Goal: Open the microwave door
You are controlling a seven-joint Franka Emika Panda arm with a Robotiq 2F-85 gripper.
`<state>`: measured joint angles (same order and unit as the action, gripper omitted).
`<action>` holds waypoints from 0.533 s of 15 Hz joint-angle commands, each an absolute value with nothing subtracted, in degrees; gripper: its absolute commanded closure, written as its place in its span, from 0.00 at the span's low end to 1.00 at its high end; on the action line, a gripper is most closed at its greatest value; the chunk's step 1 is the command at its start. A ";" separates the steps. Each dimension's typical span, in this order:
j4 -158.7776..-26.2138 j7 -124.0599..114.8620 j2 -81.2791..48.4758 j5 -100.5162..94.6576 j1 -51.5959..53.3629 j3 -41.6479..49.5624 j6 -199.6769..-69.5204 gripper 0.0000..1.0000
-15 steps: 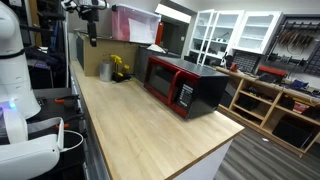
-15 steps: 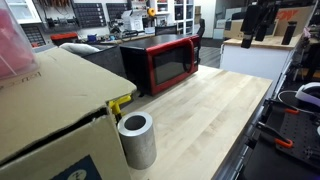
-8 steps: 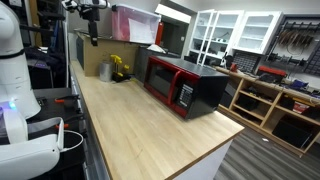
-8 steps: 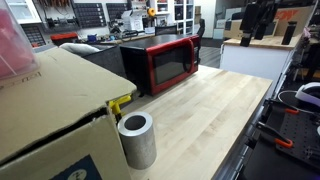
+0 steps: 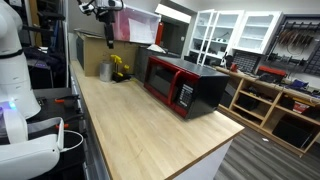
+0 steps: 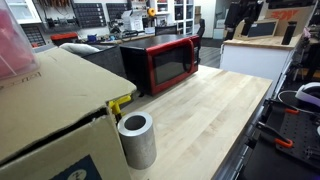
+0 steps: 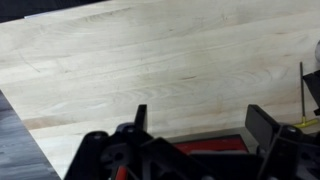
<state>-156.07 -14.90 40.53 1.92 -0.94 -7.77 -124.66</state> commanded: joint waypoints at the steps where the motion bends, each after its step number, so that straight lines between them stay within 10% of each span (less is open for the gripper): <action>1: -148.96 -11.66 29.18 -2.07 -3.06 -6.14 -128.98 0.00; 8: -132.73 -10.63 9.30 -9.15 -4.04 -4.34 -133.57 0.00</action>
